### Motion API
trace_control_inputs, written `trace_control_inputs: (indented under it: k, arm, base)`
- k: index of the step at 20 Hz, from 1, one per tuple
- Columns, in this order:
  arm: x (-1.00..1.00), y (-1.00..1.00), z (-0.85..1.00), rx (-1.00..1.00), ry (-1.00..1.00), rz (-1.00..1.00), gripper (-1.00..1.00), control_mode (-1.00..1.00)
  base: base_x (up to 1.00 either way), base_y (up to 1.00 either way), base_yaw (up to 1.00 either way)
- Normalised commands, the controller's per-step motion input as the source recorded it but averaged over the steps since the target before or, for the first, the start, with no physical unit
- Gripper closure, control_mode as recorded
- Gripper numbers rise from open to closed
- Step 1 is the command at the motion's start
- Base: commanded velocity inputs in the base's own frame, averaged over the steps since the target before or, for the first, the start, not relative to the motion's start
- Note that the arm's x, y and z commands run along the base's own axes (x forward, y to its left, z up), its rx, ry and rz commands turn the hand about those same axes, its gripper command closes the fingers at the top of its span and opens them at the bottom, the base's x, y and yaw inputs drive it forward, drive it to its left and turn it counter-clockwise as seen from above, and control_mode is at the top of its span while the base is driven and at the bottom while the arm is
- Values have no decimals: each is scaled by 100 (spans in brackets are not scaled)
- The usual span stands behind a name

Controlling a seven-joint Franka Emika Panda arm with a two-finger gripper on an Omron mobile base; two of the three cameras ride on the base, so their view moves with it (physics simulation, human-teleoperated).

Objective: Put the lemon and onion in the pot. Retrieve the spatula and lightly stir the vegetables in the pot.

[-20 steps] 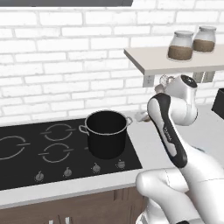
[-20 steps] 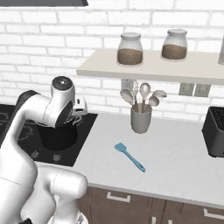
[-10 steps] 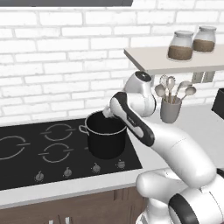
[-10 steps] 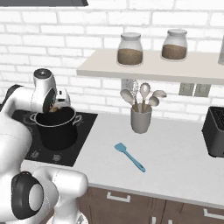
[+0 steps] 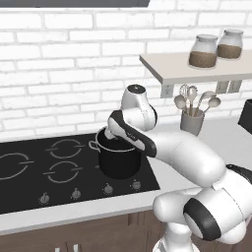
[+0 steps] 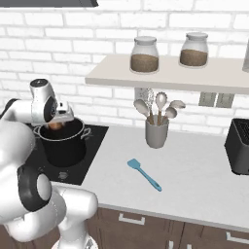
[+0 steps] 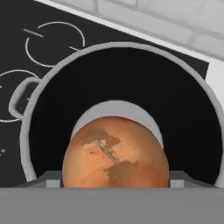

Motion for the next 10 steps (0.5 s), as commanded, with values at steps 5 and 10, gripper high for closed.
trace_control_inputs:
  k: [5, 10]
  arm:
    - [17, 0, -44, -3, 6, 0, 100, -100]
    - [4, 0, -25, 0, 6, 0, 100, -100]
  base:
    - [0, 0, 0]
    - [0, 0, 0]
